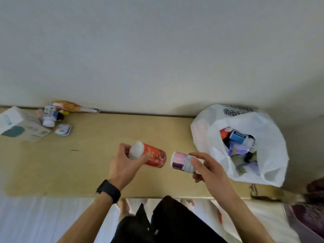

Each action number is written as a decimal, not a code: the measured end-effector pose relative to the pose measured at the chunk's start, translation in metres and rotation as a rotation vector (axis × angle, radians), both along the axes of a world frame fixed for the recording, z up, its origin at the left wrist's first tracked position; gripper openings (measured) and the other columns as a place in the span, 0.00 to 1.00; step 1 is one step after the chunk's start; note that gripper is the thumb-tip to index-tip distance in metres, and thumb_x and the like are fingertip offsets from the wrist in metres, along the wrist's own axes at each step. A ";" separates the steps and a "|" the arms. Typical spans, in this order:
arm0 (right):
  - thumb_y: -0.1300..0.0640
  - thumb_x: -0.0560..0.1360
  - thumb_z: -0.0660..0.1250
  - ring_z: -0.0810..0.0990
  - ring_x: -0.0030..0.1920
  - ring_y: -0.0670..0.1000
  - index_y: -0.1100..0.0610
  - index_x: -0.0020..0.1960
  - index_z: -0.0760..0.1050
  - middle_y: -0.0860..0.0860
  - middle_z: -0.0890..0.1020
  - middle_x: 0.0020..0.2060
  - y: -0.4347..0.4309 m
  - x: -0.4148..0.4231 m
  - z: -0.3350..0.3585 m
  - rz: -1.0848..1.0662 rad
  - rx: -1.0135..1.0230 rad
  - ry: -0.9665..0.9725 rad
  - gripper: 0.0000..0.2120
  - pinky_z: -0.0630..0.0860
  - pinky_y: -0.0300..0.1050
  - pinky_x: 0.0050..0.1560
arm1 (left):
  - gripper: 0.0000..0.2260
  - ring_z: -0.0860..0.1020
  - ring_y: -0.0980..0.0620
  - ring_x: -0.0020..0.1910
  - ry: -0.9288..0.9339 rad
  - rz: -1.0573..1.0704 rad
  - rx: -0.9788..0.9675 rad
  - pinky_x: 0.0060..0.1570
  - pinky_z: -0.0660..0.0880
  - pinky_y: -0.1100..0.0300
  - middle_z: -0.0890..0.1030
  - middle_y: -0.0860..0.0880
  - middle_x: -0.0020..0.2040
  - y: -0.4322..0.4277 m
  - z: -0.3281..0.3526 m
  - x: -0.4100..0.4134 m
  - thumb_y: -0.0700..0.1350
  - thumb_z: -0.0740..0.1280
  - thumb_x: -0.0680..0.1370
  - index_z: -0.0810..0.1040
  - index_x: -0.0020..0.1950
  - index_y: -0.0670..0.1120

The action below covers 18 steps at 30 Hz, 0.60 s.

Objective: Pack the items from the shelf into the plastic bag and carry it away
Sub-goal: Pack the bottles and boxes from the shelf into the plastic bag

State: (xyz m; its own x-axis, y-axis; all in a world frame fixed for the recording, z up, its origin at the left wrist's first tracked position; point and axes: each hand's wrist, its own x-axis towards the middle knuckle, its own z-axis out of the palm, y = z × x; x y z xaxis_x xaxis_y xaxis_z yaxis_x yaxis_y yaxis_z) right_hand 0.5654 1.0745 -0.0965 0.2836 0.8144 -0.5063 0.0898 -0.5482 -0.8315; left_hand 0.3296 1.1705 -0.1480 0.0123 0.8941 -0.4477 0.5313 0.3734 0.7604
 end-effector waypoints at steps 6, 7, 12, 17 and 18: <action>0.54 0.79 0.67 0.78 0.34 0.48 0.47 0.54 0.82 0.55 0.83 0.41 -0.070 0.120 0.041 -0.180 0.018 0.028 0.07 0.78 0.42 0.38 | 0.27 0.79 0.55 0.46 -0.180 -0.175 0.075 0.39 0.77 0.61 0.78 0.53 0.50 -0.043 0.062 0.134 0.62 0.77 0.61 0.70 0.52 0.54; 0.53 0.79 0.66 0.78 0.34 0.47 0.47 0.54 0.82 0.54 0.83 0.40 -0.079 0.136 0.040 -0.230 0.014 0.009 0.07 0.77 0.42 0.38 | 0.27 0.79 0.57 0.46 -0.170 -0.213 0.111 0.39 0.77 0.61 0.78 0.55 0.49 -0.045 0.072 0.153 0.63 0.76 0.60 0.70 0.51 0.55; 0.46 0.79 0.65 0.80 0.38 0.49 0.48 0.61 0.76 0.50 0.82 0.42 -0.108 0.189 0.022 -0.362 -0.066 -0.221 0.12 0.77 0.42 0.38 | 0.28 0.76 0.62 0.42 0.010 -0.478 0.339 0.35 0.73 0.62 0.77 0.59 0.45 -0.039 0.112 0.231 0.64 0.75 0.61 0.68 0.52 0.54; 0.43 0.77 0.65 0.79 0.47 0.54 0.48 0.62 0.71 0.50 0.80 0.48 -0.088 0.210 -0.004 -0.031 -0.133 -0.524 0.16 0.76 0.49 0.49 | 0.27 0.78 0.49 0.41 0.365 -0.764 0.452 0.36 0.76 0.53 0.77 0.53 0.45 -0.033 0.082 0.306 0.68 0.69 0.67 0.64 0.52 0.52; 0.44 0.76 0.66 0.79 0.46 0.53 0.49 0.61 0.71 0.50 0.80 0.47 -0.077 0.212 -0.011 0.047 -0.141 -0.542 0.16 0.75 0.48 0.47 | 0.26 0.78 0.47 0.42 0.420 -0.806 0.433 0.36 0.76 0.52 0.77 0.52 0.46 -0.030 0.069 0.318 0.67 0.69 0.67 0.63 0.52 0.51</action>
State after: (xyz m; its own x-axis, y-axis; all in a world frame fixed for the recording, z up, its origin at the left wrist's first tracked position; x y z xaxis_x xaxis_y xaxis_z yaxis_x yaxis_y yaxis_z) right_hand 0.7772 0.9972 -0.1075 0.4988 0.7673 -0.4032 0.5108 -0.6360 -0.5784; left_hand 0.6472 1.1401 -0.0792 0.6013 0.7753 -0.1930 0.7598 -0.4802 0.4383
